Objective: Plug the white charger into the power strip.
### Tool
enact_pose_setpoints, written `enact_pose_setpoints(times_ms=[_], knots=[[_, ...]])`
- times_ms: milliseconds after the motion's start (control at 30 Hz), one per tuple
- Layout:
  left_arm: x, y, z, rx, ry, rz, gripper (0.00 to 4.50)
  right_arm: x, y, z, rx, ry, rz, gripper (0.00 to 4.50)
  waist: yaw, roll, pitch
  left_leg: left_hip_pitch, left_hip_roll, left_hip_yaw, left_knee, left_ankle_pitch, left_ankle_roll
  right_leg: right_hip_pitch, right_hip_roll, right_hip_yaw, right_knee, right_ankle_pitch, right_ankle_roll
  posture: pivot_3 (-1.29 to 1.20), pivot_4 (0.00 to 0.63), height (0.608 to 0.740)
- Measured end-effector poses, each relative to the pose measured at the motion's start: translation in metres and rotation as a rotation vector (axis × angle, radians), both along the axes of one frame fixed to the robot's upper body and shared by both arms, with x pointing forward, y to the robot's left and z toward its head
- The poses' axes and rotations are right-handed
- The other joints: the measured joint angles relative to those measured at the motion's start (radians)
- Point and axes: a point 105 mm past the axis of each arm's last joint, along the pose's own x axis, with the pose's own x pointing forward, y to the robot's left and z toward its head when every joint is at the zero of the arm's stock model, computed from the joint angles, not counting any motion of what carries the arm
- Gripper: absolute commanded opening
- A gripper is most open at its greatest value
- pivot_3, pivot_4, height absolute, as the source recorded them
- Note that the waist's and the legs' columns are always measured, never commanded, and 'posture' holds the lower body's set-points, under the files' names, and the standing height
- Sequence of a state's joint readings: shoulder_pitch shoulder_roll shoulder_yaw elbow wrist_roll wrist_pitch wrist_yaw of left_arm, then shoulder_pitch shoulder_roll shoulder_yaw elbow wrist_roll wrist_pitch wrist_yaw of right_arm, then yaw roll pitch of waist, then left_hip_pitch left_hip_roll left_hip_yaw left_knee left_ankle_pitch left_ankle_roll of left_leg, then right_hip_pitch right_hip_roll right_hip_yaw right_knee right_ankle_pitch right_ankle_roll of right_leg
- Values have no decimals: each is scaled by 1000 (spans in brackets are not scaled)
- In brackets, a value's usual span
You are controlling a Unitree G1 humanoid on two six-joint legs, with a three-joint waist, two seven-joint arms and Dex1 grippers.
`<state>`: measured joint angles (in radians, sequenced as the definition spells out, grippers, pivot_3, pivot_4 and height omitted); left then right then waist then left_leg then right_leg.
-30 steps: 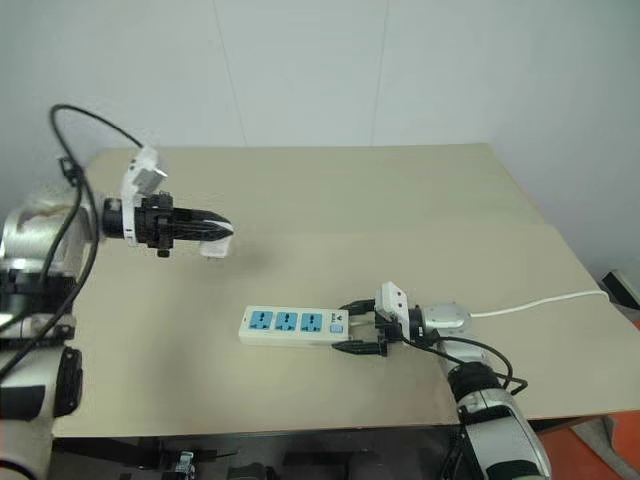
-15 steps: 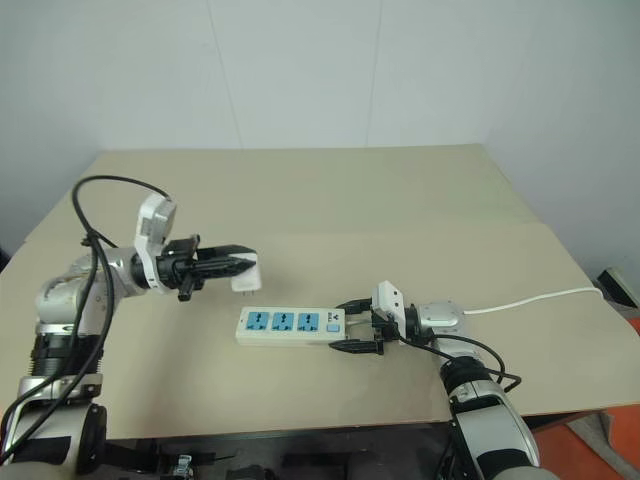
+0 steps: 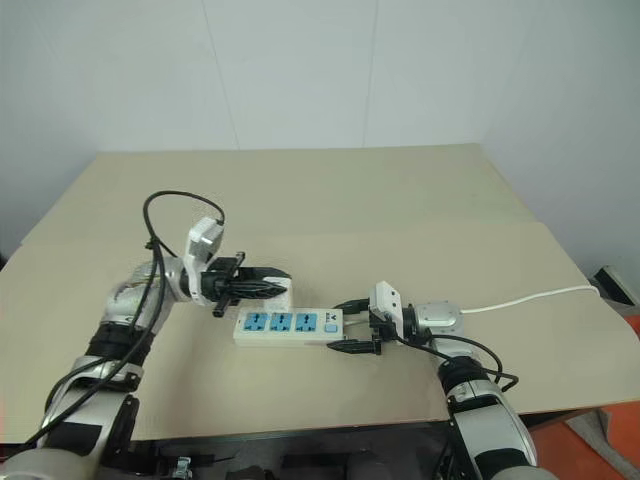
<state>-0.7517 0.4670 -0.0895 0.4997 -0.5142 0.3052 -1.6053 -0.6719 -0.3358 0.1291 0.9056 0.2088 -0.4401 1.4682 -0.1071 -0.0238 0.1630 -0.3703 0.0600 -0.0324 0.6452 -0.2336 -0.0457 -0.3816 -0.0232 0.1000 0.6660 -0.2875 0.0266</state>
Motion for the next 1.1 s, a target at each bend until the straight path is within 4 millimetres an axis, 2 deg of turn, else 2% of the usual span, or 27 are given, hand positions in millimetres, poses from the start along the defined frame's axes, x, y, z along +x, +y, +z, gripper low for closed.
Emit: enact_pose_setpoints(times_ms=[400,1100], knots=[[2,-15,-19,24,-28,-27,1013,-1,0,0,0,-6,-4,3403,0,0,0,0,0,0,0,0,0,0,0,0,-1,0,0,0,150,740],[4,-27,-33,26,-4,-41,1013,-3,-1,0,1,-9,-10,3403,3,0,0,-1,0,0,-1,0,0,0,0,0,-2,0,0,0,150,740]])
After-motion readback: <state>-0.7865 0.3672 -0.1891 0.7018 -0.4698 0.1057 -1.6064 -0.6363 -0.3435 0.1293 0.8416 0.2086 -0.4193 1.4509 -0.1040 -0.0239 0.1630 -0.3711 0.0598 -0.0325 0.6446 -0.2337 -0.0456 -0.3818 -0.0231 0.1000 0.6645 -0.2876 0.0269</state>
